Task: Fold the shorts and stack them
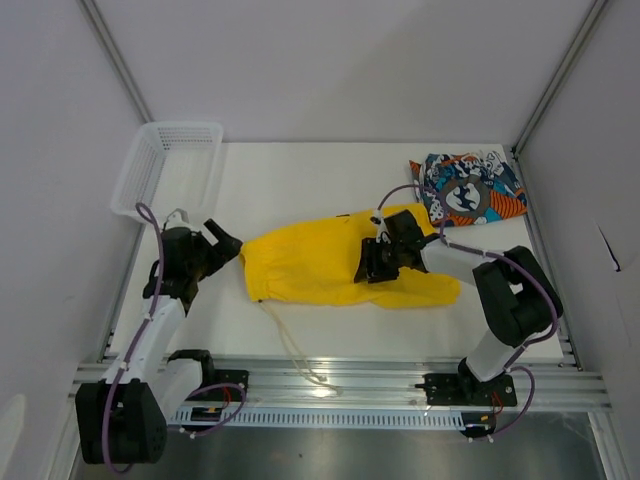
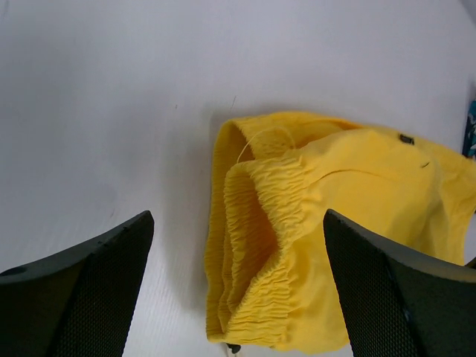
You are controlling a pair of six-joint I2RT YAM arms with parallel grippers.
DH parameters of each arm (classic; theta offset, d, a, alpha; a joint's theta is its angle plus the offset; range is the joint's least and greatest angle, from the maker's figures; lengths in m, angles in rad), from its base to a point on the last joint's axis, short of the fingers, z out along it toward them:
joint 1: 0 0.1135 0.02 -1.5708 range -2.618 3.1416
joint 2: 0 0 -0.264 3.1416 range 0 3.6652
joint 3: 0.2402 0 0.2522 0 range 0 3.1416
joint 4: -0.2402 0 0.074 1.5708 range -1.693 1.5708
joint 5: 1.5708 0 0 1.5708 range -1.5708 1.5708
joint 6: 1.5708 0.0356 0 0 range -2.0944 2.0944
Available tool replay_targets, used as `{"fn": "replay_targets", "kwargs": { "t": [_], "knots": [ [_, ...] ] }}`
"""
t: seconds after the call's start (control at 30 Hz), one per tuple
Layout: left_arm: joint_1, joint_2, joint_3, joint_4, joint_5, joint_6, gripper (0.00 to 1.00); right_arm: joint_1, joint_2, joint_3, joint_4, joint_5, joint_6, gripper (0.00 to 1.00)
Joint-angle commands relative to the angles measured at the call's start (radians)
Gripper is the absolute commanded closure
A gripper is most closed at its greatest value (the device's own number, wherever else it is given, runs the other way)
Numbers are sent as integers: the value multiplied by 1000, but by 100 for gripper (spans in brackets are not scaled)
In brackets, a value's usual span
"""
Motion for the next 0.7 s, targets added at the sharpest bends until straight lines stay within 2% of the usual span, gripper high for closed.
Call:
{"fn": "replay_targets", "kwargs": {
  "t": [0.0,0.1,0.23,0.37,0.5,0.67],
  "knots": [
    [1,-19,-76,3,85,-38,3,30,-83,65,-79,97,-2,47],
    [-1,-40,-126,60,148,-40,3,83,-82,117,8,23,52,44],
    [1,-83,-154,75,174,-26,2,146,17,175,214,-118,133,43],
    [4,-129,-173,106,180,-17,2,204,136,230,390,-238,216,50],
    [15,-97,-154,143,199,-20,5,270,232,278,562,-294,291,50],
    [28,15,-133,238,232,-41,10,310,338,316,774,-367,421,54]
  ]
}}
